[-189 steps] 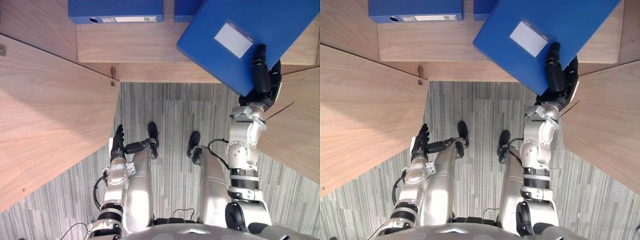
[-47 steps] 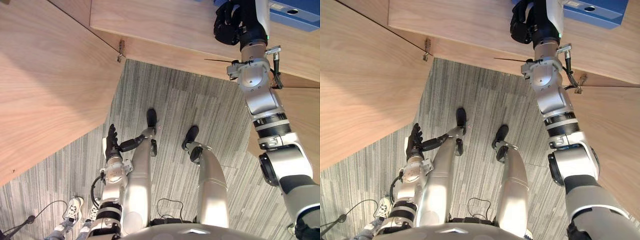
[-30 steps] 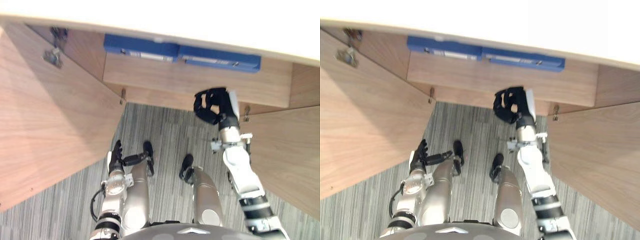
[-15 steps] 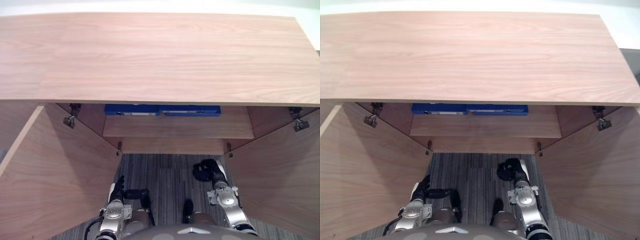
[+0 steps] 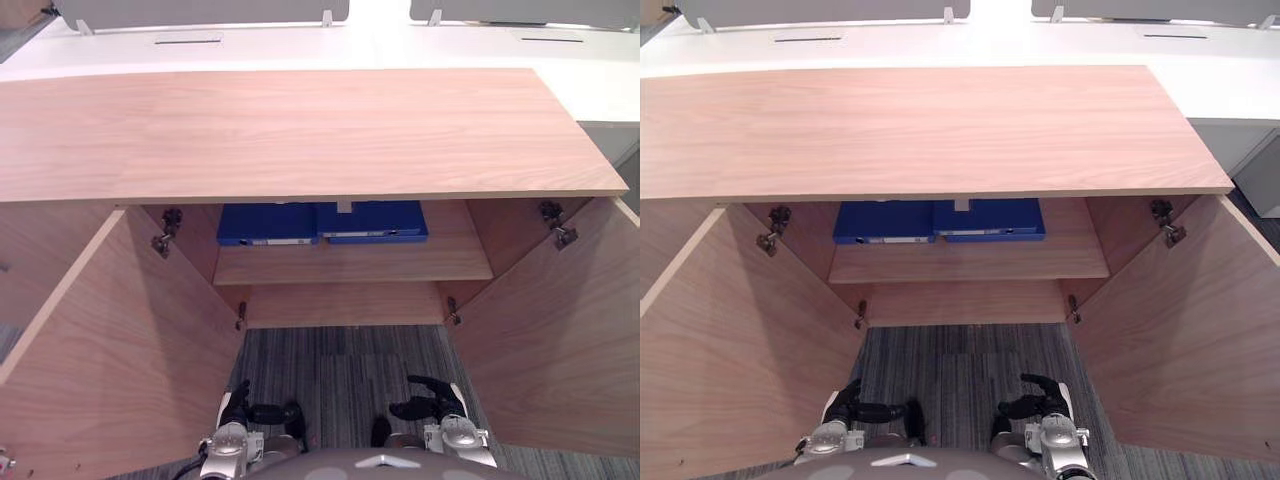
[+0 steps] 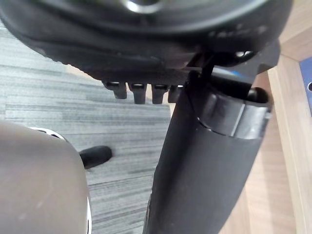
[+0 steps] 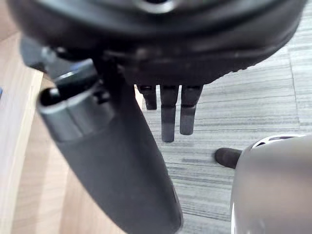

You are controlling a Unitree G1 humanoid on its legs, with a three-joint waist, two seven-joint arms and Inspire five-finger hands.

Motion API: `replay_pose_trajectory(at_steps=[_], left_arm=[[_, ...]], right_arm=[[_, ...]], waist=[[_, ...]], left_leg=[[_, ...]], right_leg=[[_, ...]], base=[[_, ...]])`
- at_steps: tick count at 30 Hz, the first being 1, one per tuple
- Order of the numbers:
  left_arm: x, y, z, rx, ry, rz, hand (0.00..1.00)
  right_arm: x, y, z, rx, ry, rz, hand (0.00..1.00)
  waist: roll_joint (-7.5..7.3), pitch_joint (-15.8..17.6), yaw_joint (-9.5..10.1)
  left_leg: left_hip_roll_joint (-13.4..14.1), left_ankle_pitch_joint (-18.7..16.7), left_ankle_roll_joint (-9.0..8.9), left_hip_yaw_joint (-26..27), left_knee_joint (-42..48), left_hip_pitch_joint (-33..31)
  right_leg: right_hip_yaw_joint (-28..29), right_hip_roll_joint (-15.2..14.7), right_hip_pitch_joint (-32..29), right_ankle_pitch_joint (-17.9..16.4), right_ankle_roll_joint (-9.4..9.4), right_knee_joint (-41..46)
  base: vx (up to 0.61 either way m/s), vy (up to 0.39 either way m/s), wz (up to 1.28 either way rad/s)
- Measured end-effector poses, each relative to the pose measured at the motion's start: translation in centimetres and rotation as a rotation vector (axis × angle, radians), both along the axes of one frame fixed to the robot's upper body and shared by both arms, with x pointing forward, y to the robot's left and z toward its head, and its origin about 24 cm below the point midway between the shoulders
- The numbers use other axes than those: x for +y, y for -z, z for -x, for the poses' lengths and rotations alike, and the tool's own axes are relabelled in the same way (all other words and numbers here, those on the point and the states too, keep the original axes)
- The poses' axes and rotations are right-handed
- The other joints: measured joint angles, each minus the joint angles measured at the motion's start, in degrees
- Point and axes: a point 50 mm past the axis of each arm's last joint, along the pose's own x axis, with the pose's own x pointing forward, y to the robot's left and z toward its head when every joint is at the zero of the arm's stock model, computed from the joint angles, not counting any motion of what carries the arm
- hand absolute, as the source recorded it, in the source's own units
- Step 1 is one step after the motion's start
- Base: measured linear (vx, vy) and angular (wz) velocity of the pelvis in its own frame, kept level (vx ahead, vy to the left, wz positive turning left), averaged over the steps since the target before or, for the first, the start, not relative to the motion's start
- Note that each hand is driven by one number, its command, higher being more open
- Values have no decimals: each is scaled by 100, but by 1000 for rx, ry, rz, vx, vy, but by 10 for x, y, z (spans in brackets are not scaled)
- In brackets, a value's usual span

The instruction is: Walk over to the cabinet, pick up the folder, carry it to the office cabinet, place the folder inside the office cabinet, then close the office cabinet door

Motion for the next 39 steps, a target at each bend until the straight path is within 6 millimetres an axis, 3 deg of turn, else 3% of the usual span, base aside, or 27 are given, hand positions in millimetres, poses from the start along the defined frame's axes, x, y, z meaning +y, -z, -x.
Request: replay_pose_trajectory(at_steps=[8, 17, 21, 30, 35, 39], left_arm=[[0, 3, 4, 31, 9, -3, 100], [1, 5, 5, 69, 28, -7, 100], [1, 6, 6, 72, 23, -10, 100], [1, 7, 14, 70, -74, -1, 100], [-2, 6, 12, 57, -79, 5, 100], [-4, 6, 10, 52, -70, 7, 100]], right_arm=[[-4, 4, 9, 29, 116, -37, 100], [-17, 8, 27, 23, 454, -127, 100], [-36, 2, 34, -55, 676, -135, 100], [-92, -53, 5, -437, 929, 19, 100], [-99, -74, -24, -550, 930, 39, 100], [-110, -95, -45, -642, 897, 70, 100]], waist=[[-23, -118, -32], [-14, -118, -214], [9, -126, -240], [81, -176, -503], [116, -187, -551], [186, -197, -559]], left_leg=[[-69, -132, 71, 292, 5, 307], [21, -336, -97, 863, 34, 602], [58, -484, -156, 1241, 36, 705], [60, -679, -161, 2054, 40, 855], [116, -789, -202, 2294, 182, 787], [144, -873, -202, 2182, 350, 717]], right_leg=[[419, -13, 201, 95, 49, -133], [1039, 128, 265, 193, -35, -334], [1441, 188, 150, 239, -48, -351], [2208, 261, -88, 362, -14, -405], [2477, 332, -279, 372, -12, -318], [2563, 337, -329, 406, 16, -328]], base=[[41, 20, -20], [26, -8, -38], [-7, -3, -54], [-13, -13, -47], [-40, -57, -30], [-24, -57, -13]])
